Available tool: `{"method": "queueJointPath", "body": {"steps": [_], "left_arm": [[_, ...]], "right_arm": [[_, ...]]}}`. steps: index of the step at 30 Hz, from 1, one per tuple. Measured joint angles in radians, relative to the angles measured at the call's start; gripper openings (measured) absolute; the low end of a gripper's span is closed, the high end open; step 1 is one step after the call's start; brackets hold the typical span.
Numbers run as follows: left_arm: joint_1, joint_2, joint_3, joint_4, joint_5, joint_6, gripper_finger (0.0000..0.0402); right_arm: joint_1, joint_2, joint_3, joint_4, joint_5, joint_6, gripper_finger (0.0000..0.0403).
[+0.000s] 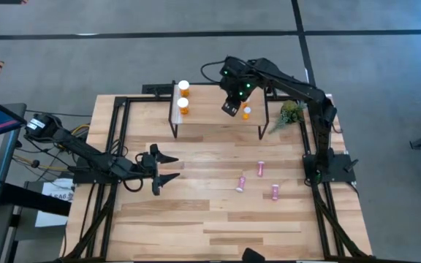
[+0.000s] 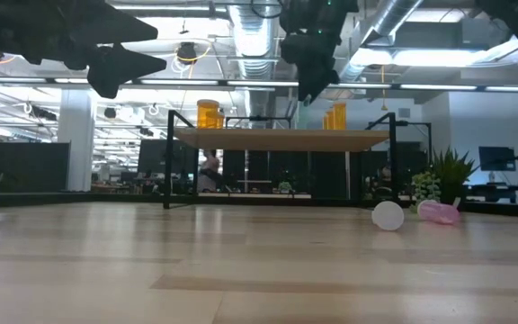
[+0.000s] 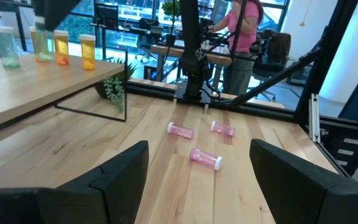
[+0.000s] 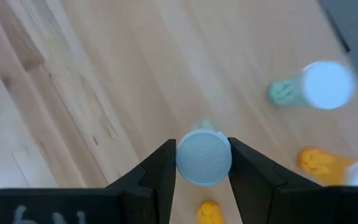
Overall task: Pick and place medicine bottles onto shelf by color
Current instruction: Put the blue pill bottle on the shelf aligned with the blue pill bottle
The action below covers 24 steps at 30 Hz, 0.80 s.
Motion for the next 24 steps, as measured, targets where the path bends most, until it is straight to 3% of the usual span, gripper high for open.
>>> {"method": "queueJointPath", "body": {"steps": [7,24], "left_arm": [[0.000,0.000,0.000,0.000,0.000,-0.001,0.0268],[0.000,0.000,0.000,-0.001,0.000,-0.001,0.0268]], "right_arm": [[-0.001,0.000,-0.082,0.052,0.000,-0.022,0.0155],[-0.033,0.000,-0.084,0.094,0.000,0.023,0.0155]]}}
